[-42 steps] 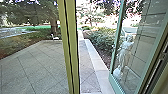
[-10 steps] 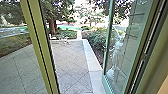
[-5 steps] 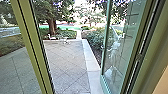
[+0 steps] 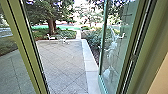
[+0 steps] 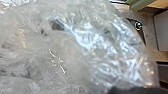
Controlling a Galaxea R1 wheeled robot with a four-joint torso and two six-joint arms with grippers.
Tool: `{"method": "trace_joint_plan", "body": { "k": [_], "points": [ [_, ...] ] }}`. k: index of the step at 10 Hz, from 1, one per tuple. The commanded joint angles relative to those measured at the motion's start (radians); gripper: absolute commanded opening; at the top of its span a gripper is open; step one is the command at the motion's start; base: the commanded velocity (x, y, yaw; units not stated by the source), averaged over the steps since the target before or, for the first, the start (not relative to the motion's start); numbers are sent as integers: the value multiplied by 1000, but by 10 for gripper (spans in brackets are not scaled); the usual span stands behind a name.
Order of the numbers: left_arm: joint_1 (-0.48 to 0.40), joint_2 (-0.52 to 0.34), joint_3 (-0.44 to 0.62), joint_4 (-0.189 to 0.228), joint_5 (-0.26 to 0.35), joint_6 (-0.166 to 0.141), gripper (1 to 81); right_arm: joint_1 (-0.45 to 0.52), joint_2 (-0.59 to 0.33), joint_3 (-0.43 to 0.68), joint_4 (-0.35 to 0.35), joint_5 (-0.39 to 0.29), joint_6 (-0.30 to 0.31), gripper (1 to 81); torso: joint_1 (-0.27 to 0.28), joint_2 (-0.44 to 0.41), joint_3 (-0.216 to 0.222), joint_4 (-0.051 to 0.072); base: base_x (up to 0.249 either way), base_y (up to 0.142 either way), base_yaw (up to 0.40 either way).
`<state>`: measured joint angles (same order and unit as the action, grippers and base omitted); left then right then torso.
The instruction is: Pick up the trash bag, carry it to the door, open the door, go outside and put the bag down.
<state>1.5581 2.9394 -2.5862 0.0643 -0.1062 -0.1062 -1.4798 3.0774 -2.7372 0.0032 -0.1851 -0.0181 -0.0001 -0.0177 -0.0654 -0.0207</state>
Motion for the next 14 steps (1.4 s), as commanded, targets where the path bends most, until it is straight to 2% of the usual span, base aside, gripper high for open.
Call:
{"method": "trace_joint_plan", "body": {
  "k": [1, 6, 14],
  "points": [
    [-34, -5, 6, 12, 48, 5, 10, 45, 5, 7, 0, -66, -3, 811, 0, 0, 0, 0, 0, -105, 0],
    [-36, -5, 6, 12, 48, 5, 10, 45, 5, 7, 0, -66, -3, 811, 0, 0, 0, 0, 0, -87, 0],
    [-34, 0, 6, 12, 49, 3, 10, 41, 5, 8, 0, -66, -3, 811, 0, 0, 0, 0, 0, 0, 0]
  ]
}}
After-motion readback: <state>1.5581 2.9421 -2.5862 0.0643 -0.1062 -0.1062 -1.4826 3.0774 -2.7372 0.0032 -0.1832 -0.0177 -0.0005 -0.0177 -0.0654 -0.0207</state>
